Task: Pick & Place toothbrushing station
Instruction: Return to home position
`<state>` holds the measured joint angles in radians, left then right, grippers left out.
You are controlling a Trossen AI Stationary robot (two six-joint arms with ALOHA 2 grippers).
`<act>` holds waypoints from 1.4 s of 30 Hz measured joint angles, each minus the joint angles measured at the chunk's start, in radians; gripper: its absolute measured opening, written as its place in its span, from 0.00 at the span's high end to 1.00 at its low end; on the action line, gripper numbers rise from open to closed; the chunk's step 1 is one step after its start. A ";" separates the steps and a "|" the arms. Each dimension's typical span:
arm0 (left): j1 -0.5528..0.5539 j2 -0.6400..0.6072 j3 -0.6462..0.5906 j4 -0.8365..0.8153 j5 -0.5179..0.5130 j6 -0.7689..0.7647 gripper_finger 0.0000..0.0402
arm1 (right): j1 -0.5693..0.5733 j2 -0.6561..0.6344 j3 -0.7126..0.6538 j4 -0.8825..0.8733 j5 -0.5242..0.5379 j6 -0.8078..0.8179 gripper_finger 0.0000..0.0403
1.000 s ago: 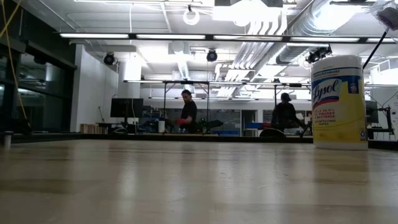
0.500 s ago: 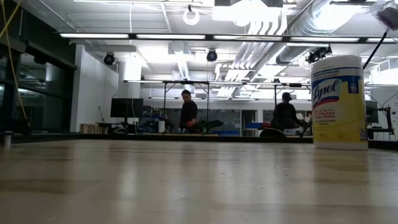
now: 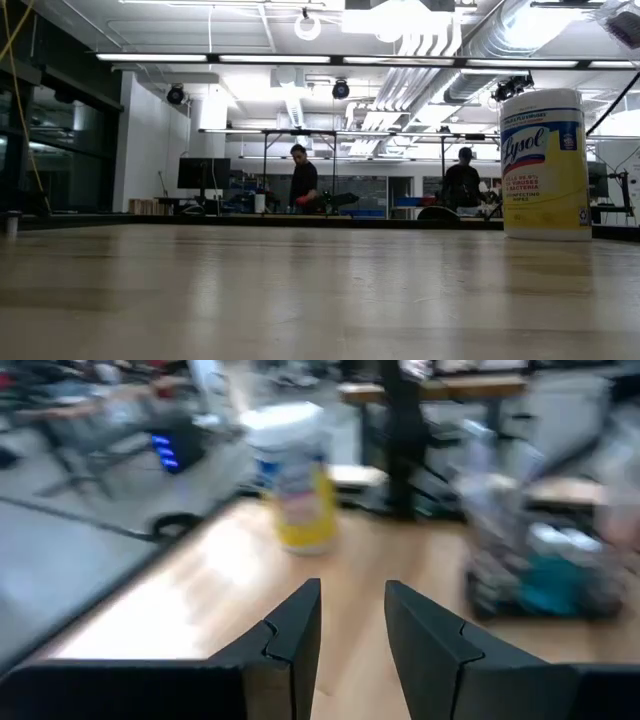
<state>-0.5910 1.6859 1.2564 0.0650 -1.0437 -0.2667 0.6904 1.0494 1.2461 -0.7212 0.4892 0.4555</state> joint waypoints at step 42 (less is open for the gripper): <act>0.189 -0.432 -0.574 0.019 -0.087 -0.174 0.73 | -0.248 -0.692 -0.643 0.233 -0.159 -0.162 0.74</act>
<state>-0.4019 1.2537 0.6821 0.0842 -1.1304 -0.4412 0.4421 0.3574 0.6029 -0.4878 0.3300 0.2931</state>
